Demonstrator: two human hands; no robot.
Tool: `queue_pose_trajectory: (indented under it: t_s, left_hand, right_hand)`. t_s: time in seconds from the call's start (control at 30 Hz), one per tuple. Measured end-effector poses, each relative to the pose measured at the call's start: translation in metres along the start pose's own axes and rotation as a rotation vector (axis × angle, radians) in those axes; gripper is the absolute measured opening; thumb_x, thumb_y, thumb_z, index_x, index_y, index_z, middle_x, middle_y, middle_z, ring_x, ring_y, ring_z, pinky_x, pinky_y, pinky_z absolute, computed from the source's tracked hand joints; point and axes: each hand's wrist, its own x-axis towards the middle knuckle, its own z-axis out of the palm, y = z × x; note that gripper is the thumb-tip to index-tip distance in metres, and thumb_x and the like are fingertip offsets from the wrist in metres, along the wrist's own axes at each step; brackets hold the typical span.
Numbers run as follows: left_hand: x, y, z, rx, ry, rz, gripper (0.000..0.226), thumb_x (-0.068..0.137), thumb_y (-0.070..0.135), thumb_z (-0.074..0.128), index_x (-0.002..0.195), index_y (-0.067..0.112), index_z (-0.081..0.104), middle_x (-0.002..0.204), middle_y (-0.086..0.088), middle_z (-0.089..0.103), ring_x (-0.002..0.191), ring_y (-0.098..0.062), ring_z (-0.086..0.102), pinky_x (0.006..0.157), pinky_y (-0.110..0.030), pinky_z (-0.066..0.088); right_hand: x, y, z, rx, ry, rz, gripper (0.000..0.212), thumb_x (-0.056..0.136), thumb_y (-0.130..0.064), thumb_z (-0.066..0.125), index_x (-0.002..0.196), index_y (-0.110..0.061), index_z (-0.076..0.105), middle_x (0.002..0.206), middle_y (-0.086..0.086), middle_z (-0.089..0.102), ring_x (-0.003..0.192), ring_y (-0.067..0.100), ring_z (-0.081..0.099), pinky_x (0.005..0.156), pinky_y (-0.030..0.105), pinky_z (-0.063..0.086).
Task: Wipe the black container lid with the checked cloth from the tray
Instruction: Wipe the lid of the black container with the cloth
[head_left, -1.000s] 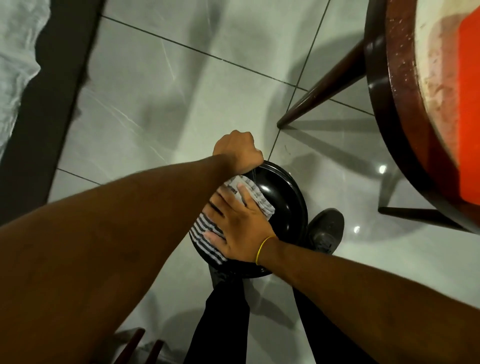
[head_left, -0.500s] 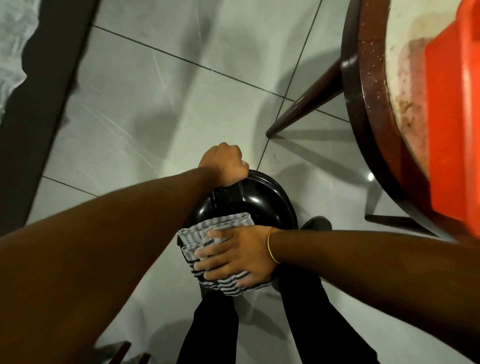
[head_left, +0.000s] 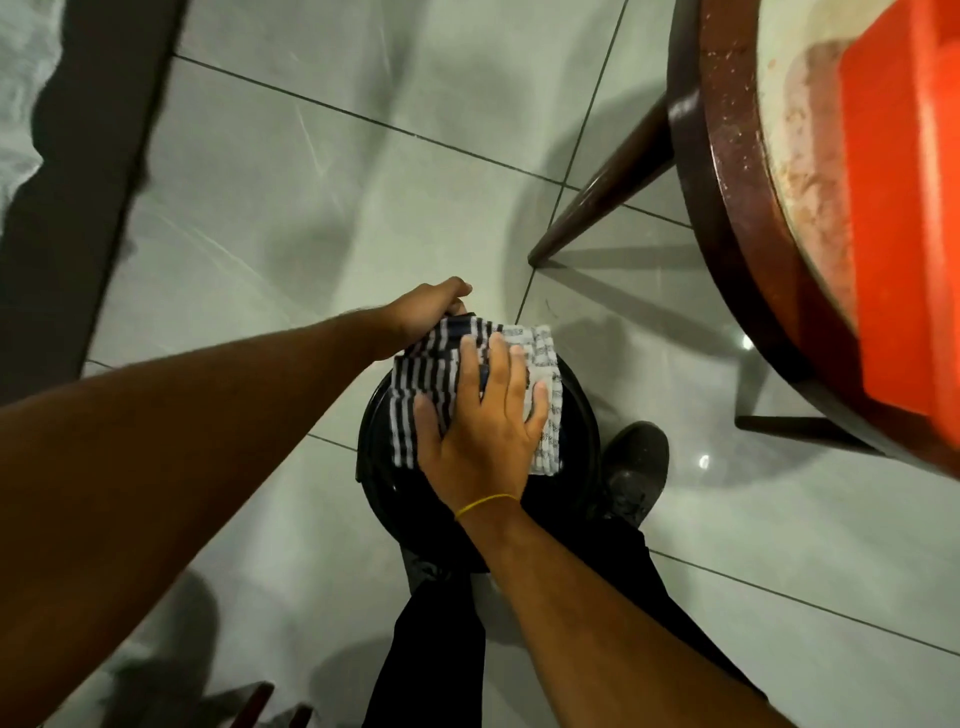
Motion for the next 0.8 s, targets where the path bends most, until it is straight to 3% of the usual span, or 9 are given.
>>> queue_pose_trajectory:
  t_s: [0.1,0.2,0.27,0.37,0.53,0.67,0.8]
  left_hand:
    - [-0.005,0.002,-0.002,-0.102,-0.055,-0.047,0.050,0.102,0.057,0.037,0.070,0.023,0.055,0.055,0.005,0.060,0.051,-0.014,0.058,0.067,-0.035,0.039]
    - [-0.006,0.000,-0.004,-0.186,-0.072,-0.077,0.055,0.098,0.064,0.040,0.078,0.020,0.065,0.066,0.001,0.070,0.059,-0.013,0.070,0.075,-0.036,0.048]
    - [-0.008,-0.001,-0.004,-0.167,-0.090,-0.081,0.061,0.094,0.070,0.043,0.079,0.018,0.071,0.073,-0.004,0.075,0.070,-0.018,0.073,0.087,-0.038,0.051]
    - [-0.011,0.001,-0.004,-0.137,-0.107,-0.063,0.068,0.092,0.073,0.043,0.064,0.017,0.069,0.063,-0.002,0.068,0.056,-0.017,0.064,0.071,-0.035,0.047]
    - [-0.020,0.006,-0.005,-0.041,-0.051,-0.043,0.067,0.090,0.077,0.042,0.067,0.017,0.060,0.067,-0.002,0.059,0.052,-0.020,0.054,0.061,-0.031,0.043]
    - [-0.023,-0.002,0.004,-0.031,0.000,-0.004,0.069,0.091,0.077,0.042,0.055,0.020,0.058,0.055,0.002,0.060,0.044,-0.013,0.055,0.062,-0.033,0.040]
    - [-0.024,-0.006,0.006,-0.043,0.023,0.014,0.074,0.092,0.077,0.042,0.062,0.016,0.070,0.056,0.001,0.068,0.052,-0.017,0.063,0.064,-0.034,0.042]
  right_hand:
    - [0.008,-0.017,0.003,0.009,0.045,0.203,0.082,0.103,-0.064,0.045,0.170,-0.020,0.030,0.178,0.004,0.030,0.167,0.028,0.023,0.134,0.057,0.011]
    - [0.008,-0.021,0.007,0.005,0.062,0.208,0.078,0.105,-0.062,0.044,0.168,-0.017,0.034,0.176,0.002,0.036,0.165,0.027,0.029,0.133,0.057,0.011]
    - [0.004,-0.013,0.009,-0.015,0.051,0.088,0.078,0.107,-0.062,0.042,0.169,-0.016,0.033,0.175,0.004,0.037,0.164,0.027,0.031,0.132,0.057,0.009]
    - [0.004,0.008,0.007,-0.042,-0.001,-0.117,0.078,0.107,-0.063,0.040,0.170,-0.019,0.028,0.175,0.007,0.033,0.163,0.031,0.027,0.130,0.058,-0.001]
    - [0.014,0.034,-0.007,-0.100,-0.138,-0.414,0.073,0.104,-0.067,0.041,0.169,-0.038,0.027,0.174,0.019,0.027,0.163,0.042,0.024,0.126,0.063,-0.006]
    - [0.027,0.058,-0.020,-0.126,-0.252,-0.769,0.067,0.101,-0.072,0.045,0.163,-0.047,0.038,0.177,0.021,0.020,0.166,0.045,0.015,0.126,0.069,-0.004]
    - [0.032,0.065,-0.023,-0.160,-0.396,-1.129,0.063,0.104,-0.069,0.044,0.162,-0.046,0.044,0.179,0.015,0.025,0.168,0.042,0.015,0.128,0.075,0.010]
